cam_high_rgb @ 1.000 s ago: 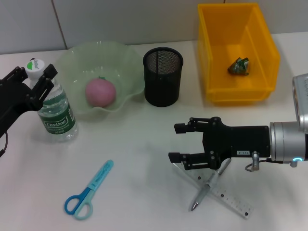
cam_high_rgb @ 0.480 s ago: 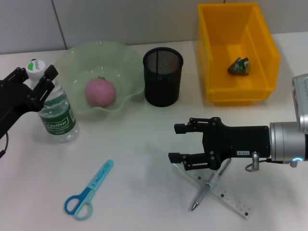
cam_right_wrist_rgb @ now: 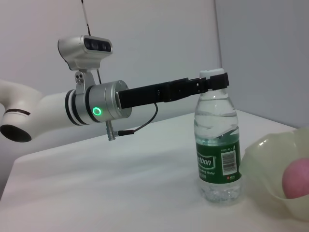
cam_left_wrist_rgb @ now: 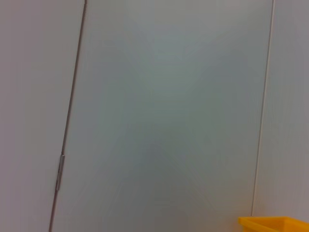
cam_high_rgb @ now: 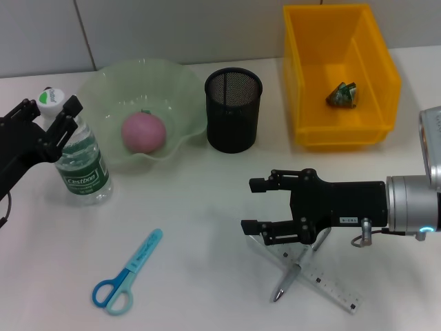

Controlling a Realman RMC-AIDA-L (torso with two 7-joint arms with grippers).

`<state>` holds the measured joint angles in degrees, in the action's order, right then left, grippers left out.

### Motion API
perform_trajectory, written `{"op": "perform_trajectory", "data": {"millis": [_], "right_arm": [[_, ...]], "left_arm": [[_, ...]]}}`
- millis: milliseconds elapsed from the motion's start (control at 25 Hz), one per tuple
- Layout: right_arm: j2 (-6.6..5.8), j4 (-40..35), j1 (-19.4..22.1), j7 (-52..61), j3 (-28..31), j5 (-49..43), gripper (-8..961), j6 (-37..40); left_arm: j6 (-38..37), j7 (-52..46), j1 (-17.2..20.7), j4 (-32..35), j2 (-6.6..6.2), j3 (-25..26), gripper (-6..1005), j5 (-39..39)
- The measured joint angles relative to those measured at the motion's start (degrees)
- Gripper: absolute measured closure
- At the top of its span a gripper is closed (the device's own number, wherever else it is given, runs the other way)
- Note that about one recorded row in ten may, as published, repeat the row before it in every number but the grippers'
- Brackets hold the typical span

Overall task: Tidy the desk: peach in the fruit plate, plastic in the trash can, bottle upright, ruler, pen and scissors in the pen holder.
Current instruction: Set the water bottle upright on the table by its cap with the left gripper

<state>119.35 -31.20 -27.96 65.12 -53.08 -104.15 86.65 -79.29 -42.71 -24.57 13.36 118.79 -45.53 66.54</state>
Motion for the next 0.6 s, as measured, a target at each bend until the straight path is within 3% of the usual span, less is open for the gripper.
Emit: {"op": "perform_trajectory", "data": {"millis": [600], "right_arm": [[0.07, 0.18, 0.11, 0.00, -0.01, 0.00, 183, 0.21]], "left_arm": [[-0.08, 0.00, 0.33, 0.18, -0.18, -2.08, 551, 0.06]]}}
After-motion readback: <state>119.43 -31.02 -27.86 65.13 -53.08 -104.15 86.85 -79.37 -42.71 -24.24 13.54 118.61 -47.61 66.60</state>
